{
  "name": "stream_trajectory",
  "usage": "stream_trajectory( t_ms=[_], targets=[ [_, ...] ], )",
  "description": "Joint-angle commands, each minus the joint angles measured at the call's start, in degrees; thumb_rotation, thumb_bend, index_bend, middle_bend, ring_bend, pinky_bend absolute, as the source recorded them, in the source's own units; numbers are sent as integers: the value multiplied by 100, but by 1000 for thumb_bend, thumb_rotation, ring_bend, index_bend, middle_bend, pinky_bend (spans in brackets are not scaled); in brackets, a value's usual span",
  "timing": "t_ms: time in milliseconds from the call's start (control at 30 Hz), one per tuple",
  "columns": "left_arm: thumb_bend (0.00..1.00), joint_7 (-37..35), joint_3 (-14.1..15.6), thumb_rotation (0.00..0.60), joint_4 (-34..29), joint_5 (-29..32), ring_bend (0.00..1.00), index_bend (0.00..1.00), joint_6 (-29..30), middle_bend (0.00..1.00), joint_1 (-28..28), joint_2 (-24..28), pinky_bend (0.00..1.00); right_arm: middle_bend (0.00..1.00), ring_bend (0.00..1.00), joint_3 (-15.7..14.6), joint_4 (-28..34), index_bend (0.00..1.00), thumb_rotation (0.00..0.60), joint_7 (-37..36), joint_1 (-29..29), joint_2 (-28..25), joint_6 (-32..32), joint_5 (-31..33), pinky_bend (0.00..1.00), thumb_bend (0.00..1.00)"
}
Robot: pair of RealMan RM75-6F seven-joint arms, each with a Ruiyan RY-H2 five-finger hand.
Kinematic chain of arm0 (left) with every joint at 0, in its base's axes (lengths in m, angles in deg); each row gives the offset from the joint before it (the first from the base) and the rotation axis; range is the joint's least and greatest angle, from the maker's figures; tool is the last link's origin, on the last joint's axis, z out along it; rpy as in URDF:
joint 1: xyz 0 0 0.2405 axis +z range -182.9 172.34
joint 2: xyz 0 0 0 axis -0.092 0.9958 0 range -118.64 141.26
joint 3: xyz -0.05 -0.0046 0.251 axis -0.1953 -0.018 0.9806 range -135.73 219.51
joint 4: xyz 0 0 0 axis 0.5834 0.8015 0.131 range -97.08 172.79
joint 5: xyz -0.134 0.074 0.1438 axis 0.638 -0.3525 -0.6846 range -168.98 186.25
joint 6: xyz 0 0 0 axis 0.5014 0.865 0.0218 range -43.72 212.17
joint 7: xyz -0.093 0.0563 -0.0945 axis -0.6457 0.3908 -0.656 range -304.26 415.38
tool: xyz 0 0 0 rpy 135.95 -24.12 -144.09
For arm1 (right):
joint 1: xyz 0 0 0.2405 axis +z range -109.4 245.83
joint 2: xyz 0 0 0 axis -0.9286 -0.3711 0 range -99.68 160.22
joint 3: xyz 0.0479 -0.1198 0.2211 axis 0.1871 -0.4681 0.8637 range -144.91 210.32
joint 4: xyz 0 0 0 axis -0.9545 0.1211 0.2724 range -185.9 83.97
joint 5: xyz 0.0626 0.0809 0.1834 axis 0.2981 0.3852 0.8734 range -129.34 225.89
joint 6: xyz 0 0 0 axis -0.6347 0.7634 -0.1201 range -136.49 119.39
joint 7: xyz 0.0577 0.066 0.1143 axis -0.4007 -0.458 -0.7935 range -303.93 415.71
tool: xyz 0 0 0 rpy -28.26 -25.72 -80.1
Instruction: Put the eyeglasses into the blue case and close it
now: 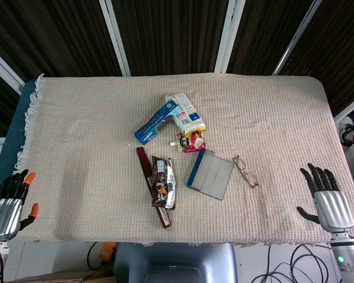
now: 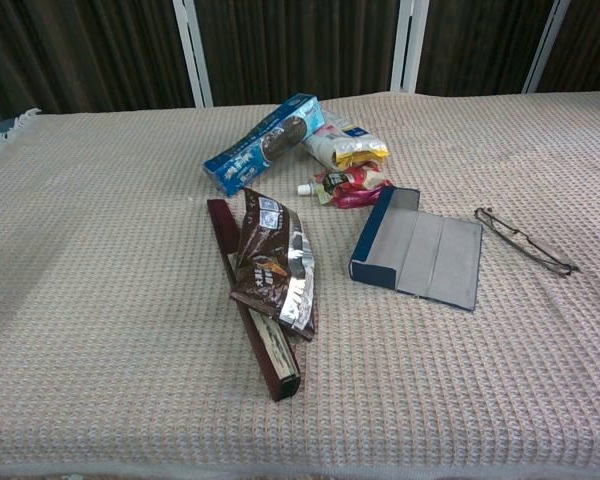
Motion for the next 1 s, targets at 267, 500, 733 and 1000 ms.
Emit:
stream_trajectory(
  t_ms=[267,500,733,1000],
  targets=[
    [413,-18,68,600,5,-72,0,0,12,0,26,32,80,0,0,11,-345,70,600,-49,182,262,-91,-445,0,301],
    [413,-226,32,600,40,-26,0,0,16,0,31,97,80,0,0,231,-1208,189,600,363,970,551,682,-660,0,301],
    [413,-324,6,600,22,-1,0,0,49,0,46,130,80,0,0,354,-2158,200,600,835,1548,947,1494,-415,0,300],
    [414,-273,21,600,13,-4,0,0,10,0,34,121,80,0,0,230,-3128,199,600,758,1925,1594,1970,-361,0,301]
  ],
)
